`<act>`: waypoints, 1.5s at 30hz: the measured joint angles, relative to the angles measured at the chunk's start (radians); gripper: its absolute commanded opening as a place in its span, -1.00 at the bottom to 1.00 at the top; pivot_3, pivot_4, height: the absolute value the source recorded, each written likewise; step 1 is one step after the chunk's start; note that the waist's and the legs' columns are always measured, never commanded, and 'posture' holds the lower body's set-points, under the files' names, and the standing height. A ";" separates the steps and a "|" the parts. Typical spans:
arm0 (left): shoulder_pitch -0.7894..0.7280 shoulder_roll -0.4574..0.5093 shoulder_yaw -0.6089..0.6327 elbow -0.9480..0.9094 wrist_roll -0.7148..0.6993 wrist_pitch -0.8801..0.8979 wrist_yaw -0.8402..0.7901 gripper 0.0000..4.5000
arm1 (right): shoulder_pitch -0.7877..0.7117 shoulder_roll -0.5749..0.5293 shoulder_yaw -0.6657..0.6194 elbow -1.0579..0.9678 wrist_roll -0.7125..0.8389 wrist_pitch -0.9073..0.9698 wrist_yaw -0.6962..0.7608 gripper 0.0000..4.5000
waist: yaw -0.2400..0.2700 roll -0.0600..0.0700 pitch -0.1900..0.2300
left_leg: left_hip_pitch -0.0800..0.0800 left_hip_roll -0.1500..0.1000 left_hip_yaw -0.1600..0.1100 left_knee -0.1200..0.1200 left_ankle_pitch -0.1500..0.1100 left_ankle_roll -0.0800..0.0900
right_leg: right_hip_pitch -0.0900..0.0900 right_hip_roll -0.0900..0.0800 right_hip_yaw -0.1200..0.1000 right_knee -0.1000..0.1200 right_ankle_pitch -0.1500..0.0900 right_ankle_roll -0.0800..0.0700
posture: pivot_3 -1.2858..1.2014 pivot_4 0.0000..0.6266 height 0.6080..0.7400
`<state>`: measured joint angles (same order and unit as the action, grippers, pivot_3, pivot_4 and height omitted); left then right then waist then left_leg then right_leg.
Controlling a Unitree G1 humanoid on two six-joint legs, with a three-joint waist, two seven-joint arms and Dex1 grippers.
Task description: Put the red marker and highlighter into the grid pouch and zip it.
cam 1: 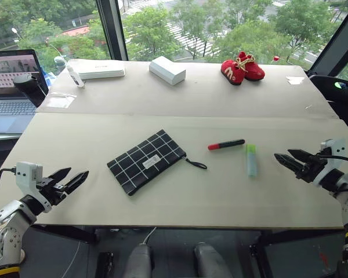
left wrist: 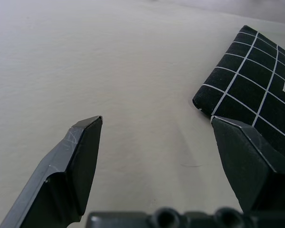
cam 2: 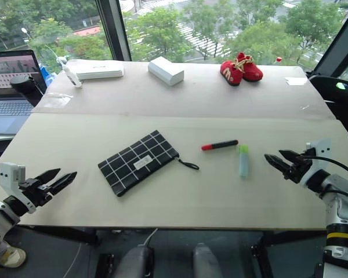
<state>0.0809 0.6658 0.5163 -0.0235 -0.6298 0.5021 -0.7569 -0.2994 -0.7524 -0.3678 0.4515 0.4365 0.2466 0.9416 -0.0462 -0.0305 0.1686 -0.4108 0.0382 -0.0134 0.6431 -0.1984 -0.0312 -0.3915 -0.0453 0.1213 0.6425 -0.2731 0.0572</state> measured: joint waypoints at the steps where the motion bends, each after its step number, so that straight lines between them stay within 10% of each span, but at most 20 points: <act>1: 0.000 0.000 0.000 0.000 0.000 0.000 0.000 0.76 | 0.000 0.000 0.000 0.000 0.000 0.000 0.000 0.48 | 0.000 0.000 0.000 | 0.000 0.000 0.000 0.000 0.000 0.000 | 0.000 0.000 0.000 0.000 0.000 0.000 | 0.03 -0.52 0.86; 6: -0.001 0.019 -0.009 0.009 -0.023 0.002 -0.096 0.76 | 0.000 0.000 0.002 0.000 -0.003 0.000 0.003 0.48 | 0.000 0.000 0.000 | 0.000 0.000 0.000 0.000 0.000 0.000 | 0.000 0.000 0.000 0.000 0.000 0.000 | 0.03 -0.52 0.86; 17: -0.042 0.133 -0.098 0.224 0.198 -0.484 -0.400 0.77 | -0.029 0.000 0.002 -0.061 0.046 0.050 0.040 -0.99 | -0.002 0.000 0.000 | 0.000 0.001 0.001 0.000 0.000 0.000 | -0.001 0.000 0.000 0.000 0.003 -0.006 | 0.03 -0.52 0.86; 28: -0.079 0.180 -0.244 0.242 0.339 -0.746 -0.487 0.77 | -0.267 0.165 0.302 -0.272 0.030 0.196 0.059 -0.99 | -0.006 0.000 0.000 | -0.008 0.003 0.002 0.000 0.000 0.000 | -0.012 0.001 0.000 0.006 0.003 -0.007 | 0.03 -0.52 0.86; 37: -0.135 0.166 -0.362 0.237 0.441 -0.857 -0.443 0.77 | -0.432 0.436 0.560 -0.126 -0.204 0.088 -0.064 -0.99 | 0.003 0.000 0.000 | -0.013 0.003 0.002 0.000 0.000 0.000 | -0.018 0.002 -0.001 0.007 0.004 -0.008 | 0.03 -0.52 0.86; 45: -0.156 0.128 -0.400 0.246 0.462 -0.915 -0.389 0.77 | -0.459 0.450 0.683 -0.007 -0.375 -0.035 -0.059 -0.99 | 0.006 0.001 0.000 | -0.012 0.003 0.002 0.001 0.000 0.000 | -0.017 0.001 -0.002 0.008 0.004 -0.008 | 0.03 -0.52 0.86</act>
<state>-0.0754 0.7937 0.1160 0.2224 -0.1681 -0.4133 -1.1459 -0.7581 -0.3023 0.3156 0.4442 0.0613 0.2117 0.8828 -0.0398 -0.0299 0.1686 -0.4227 0.0414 -0.0111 0.6440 -0.1982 -0.0312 -0.4084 -0.0438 0.1194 0.6502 -0.2694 0.0491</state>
